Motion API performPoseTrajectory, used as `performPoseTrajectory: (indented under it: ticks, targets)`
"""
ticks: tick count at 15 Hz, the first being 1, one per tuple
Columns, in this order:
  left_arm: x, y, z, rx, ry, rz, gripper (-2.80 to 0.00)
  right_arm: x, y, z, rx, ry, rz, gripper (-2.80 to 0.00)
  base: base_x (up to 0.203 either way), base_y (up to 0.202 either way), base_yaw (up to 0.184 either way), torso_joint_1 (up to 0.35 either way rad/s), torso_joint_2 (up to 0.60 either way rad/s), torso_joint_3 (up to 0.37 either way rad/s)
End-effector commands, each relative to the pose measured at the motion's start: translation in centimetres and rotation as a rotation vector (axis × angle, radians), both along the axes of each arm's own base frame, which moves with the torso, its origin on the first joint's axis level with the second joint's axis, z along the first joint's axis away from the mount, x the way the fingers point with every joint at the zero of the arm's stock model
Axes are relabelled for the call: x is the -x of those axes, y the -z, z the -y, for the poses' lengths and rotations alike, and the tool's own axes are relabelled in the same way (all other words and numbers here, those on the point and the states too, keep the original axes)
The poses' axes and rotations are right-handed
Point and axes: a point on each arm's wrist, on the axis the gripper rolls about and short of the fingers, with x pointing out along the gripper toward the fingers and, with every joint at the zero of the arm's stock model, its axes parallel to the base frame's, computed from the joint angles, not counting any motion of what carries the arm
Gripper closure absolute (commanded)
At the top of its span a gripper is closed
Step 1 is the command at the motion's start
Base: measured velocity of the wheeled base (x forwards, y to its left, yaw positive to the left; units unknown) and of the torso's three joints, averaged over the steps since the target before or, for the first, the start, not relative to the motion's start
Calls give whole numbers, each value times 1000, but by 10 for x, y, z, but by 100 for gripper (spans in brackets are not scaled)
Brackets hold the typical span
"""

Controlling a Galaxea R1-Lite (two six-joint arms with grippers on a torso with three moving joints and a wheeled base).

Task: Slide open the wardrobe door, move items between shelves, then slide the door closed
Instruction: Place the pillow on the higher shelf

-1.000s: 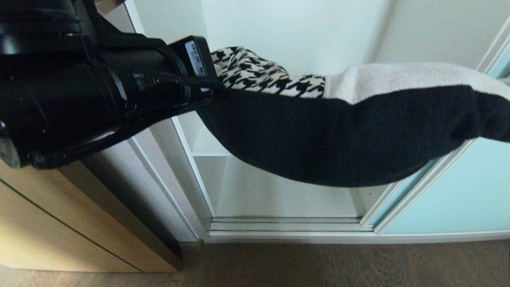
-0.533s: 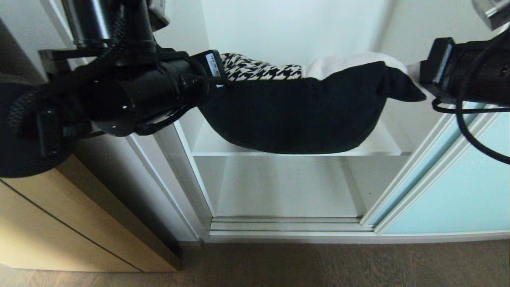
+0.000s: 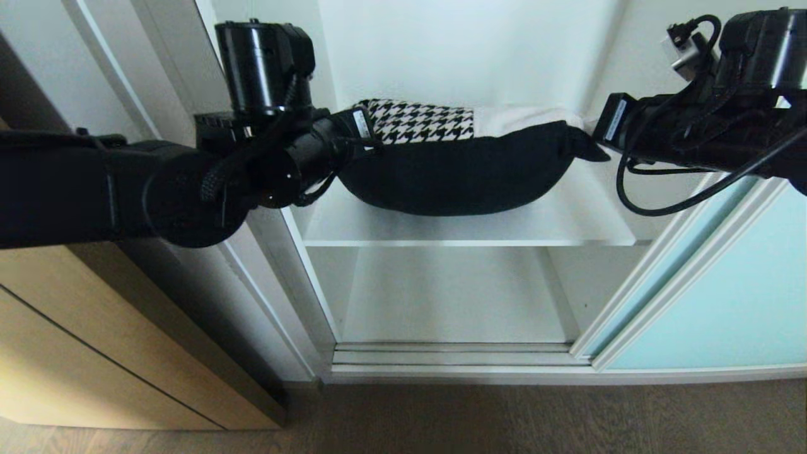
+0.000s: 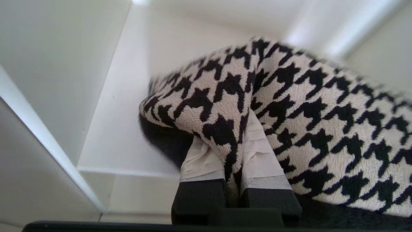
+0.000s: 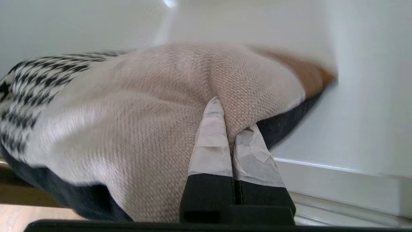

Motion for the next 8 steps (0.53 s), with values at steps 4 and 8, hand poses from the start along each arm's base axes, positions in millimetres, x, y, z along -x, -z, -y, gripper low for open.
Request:
performPoseTrajectory:
  ticks: [4, 8]
  targets:
    - [-29, 54, 6, -58, -23, -132, 0, -30, 50, -4, 31, 28, -145, 0, 0, 0, 0, 0, 0, 0]
    - [-51, 89, 10, -94, -33, -202, 0, -49, 73, -1, 40, 49, -202, 0, 0, 0, 0, 0, 0, 0]
